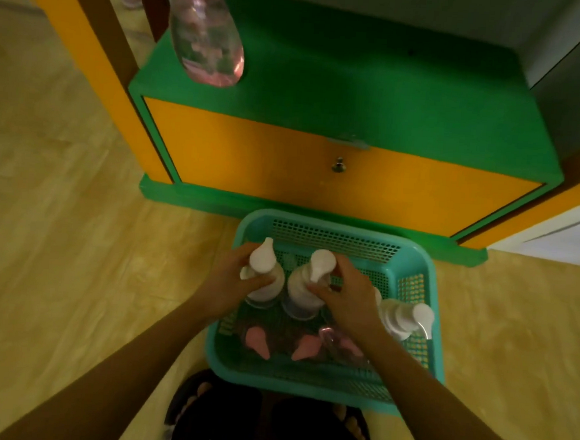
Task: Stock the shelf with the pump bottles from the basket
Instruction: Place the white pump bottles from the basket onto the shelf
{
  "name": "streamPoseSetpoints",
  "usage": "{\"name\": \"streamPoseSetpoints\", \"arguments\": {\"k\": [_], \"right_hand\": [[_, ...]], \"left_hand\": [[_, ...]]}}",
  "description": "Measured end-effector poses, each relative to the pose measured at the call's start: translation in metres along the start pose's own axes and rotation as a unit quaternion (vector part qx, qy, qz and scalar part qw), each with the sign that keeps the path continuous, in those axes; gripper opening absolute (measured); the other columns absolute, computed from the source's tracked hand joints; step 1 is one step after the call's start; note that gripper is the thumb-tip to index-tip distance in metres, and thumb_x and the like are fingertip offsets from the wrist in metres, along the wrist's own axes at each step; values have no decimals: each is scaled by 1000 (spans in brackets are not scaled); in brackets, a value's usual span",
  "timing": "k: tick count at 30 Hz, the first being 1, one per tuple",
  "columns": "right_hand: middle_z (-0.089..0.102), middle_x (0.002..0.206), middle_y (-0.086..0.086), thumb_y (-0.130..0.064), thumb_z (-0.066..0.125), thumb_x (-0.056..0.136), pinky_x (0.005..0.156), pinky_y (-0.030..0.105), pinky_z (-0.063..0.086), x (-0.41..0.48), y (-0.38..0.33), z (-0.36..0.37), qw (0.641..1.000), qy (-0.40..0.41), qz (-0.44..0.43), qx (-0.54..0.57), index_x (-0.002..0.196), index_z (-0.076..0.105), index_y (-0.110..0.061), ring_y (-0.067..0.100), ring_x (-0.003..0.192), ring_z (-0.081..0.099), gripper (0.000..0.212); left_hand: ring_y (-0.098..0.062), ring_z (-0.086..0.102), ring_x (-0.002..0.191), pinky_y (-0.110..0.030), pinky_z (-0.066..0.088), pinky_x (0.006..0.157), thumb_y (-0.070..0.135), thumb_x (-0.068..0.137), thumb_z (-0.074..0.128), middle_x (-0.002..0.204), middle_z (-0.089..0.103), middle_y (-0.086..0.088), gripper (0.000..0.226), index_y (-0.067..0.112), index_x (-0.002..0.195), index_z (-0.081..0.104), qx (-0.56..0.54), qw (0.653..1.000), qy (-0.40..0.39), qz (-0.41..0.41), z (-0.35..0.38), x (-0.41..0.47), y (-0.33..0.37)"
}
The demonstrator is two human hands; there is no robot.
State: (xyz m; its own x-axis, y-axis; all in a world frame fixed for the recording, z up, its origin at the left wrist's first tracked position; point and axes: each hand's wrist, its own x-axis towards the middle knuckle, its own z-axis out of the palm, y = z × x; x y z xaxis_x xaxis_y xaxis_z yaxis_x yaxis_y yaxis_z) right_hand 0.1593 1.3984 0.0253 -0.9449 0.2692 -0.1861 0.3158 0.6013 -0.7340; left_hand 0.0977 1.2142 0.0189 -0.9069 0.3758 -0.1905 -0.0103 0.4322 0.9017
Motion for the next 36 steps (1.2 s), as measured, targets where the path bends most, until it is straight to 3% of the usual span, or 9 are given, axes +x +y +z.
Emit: {"name": "streamPoseSetpoints", "arguments": {"k": [4, 8, 13, 15, 17, 20, 26, 30, 36], "right_hand": [[56, 102, -7, -23, 71, 77, 70, 7, 41, 2, -41, -42, 998, 0, -55, 44, 115, 53, -12, 9, 96, 52, 44], [57, 102, -6, -22, 70, 78, 70, 14, 41, 0, -92, -89, 992, -7, -99, 77, 113, 52, -13, 12, 98, 54, 41], [55, 87, -18, -21, 71, 76, 67, 9, 45, -9, -163, -138, 984, 3, -154, 88, 97, 52, -23, 0, 82, 55, 28], [56, 86, -16, -21, 72, 75, 73, 13, 46, -13, -187, -154, 981, 21, -178, 81, 94, 51, -23, 4, 83, 57, 28], [59, 90, -9, -22, 73, 74, 81, 27, 50, -17, -209, -169, 977, 38, -196, 73, 96, 53, -18, 14, 89, 60, 31], [64, 97, 2, -24, 73, 74, 87, 35, 51, -20, -239, -186, 971, 58, -226, 58, 101, 56, -9, 20, 93, 62, 35], [53, 91, -18, -29, 65, 81, 65, 18, 48, -12, -298, -209, 964, 69, -242, 82, 106, 51, -26, 6, 83, 55, 29], [57, 96, -6, -29, 68, 79, 85, 38, 48, 20, -340, -216, 958, 121, -244, 91, 113, 55, -20, 18, 88, 55, 37], [60, 119, 4, -29, 68, 79, 97, 46, 46, 80, -381, -211, 954, 149, -233, 118, 118, 54, -17, 25, 107, 57, 43]], "left_hand": [[20, 55, 82, -2, 43, 70, 13, 75, 70, 95, 62, 18, 35, 22, 106, 58, -23, 999, 24, 41, -32, -4, 53], [18, 57, 80, -2, 43, 68, 10, 77, 67, 97, 62, 15, 36, 13, 112, 59, -43, 993, 33, 101, -63, -16, 118], [0, 58, 87, -18, 45, 77, 17, 76, 69, 94, 64, 13, 33, 16, 108, 62, -29, 986, 73, 146, -102, -35, 192], [-7, 59, 87, -23, 47, 78, 17, 76, 69, 94, 66, 5, 32, 16, 107, 63, -32, 983, 94, 156, -117, -43, 218], [-5, 60, 83, -20, 48, 75, 17, 77, 68, 93, 66, 2, 28, 16, 105, 64, -29, 977, 109, 179, -133, -50, 243], [-2, 61, 81, -16, 48, 71, 18, 76, 68, 91, 68, 1, 24, 16, 101, 67, -33, 971, 121, 202, -153, -58, 277], [-6, 62, 88, -16, 48, 72, 18, 74, 69, 94, 68, 7, 29, 18, 103, 65, -104, 953, 177, 223, -181, -64, 322], [7, 62, 77, -10, 50, 66, 18, 75, 69, 84, 69, 16, 19, 31, 88, 64, -121, 930, 224, 264, -198, -61, 330], [16, 59, 72, 0, 46, 58, 18, 75, 68, 73, 65, 37, 22, 35, 88, 62, -140, 920, 244, 272, -212, -41, 320]]}}
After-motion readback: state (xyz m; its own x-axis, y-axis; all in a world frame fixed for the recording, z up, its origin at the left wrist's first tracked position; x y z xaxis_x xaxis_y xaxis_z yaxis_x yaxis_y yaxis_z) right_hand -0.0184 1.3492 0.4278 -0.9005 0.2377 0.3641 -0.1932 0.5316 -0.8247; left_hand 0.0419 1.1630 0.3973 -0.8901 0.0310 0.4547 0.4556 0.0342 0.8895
